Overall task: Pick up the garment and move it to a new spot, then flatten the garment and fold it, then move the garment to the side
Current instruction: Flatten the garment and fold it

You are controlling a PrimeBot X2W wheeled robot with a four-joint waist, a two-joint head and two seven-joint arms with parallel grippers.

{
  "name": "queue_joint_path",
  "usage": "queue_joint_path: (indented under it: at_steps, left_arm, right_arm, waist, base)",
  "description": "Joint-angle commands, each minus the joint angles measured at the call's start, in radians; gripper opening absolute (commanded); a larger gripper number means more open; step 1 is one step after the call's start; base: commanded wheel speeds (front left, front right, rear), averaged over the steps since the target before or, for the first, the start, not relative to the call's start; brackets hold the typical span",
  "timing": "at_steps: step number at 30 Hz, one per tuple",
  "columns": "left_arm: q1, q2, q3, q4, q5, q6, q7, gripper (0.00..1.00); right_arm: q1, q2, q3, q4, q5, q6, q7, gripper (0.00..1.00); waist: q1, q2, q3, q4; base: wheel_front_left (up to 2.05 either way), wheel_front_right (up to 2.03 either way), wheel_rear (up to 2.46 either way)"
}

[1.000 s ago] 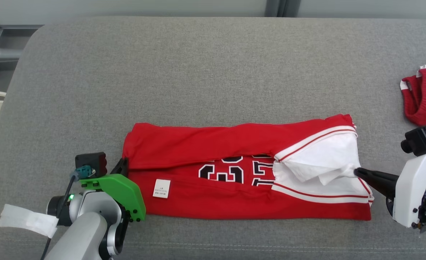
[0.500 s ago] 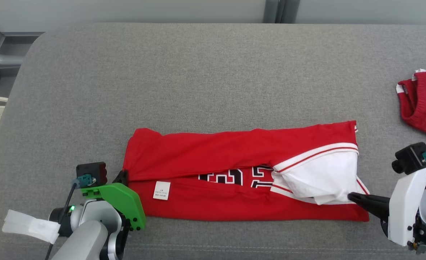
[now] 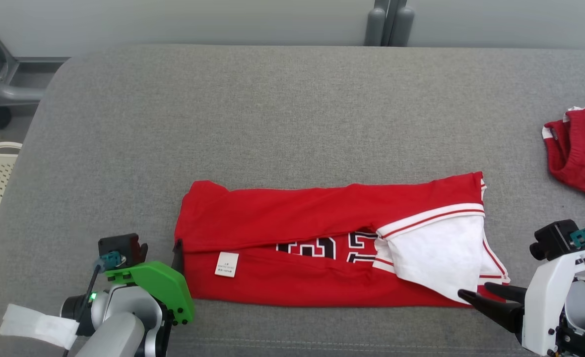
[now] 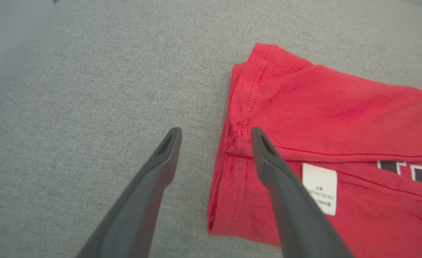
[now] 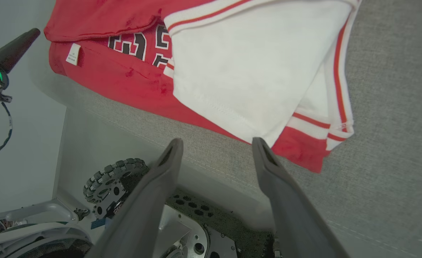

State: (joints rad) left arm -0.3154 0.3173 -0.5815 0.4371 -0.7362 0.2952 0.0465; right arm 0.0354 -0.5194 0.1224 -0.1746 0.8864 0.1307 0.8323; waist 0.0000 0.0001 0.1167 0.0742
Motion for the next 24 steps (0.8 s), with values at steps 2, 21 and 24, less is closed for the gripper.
queue_joint_path:
  at_steps: [2, 21, 24]
  left_arm:
    - [0.024, 0.011, 0.010, -0.005, 0.014, 0.000, -0.038, 1.00]
    - [0.157, 0.006, 0.127, -0.147, 0.073, -0.013, -0.311, 1.00]
    - [0.195, -0.008, 0.174, -0.195, 0.102, -0.026, -0.312, 1.00]
  right_arm:
    - [0.013, 0.023, -0.016, -0.008, -0.024, 0.000, -0.043, 1.00]
    - [0.063, 0.278, -0.117, 0.125, -0.248, 0.000, -0.504, 1.00]
    - [0.061, 0.328, -0.131, 0.156, -0.285, 0.000, -0.575, 1.00]
  waist:
    - [0.0000, -0.0001, -0.026, 0.008]
    - [0.0000, -0.0001, -0.150, 0.027]
    - [0.0000, -0.0001, -0.165, 0.030]
  base:
    - [0.00, 0.00, 0.00]
    - [0.00, 0.00, 0.00]
    - [0.00, 0.00, 0.00]
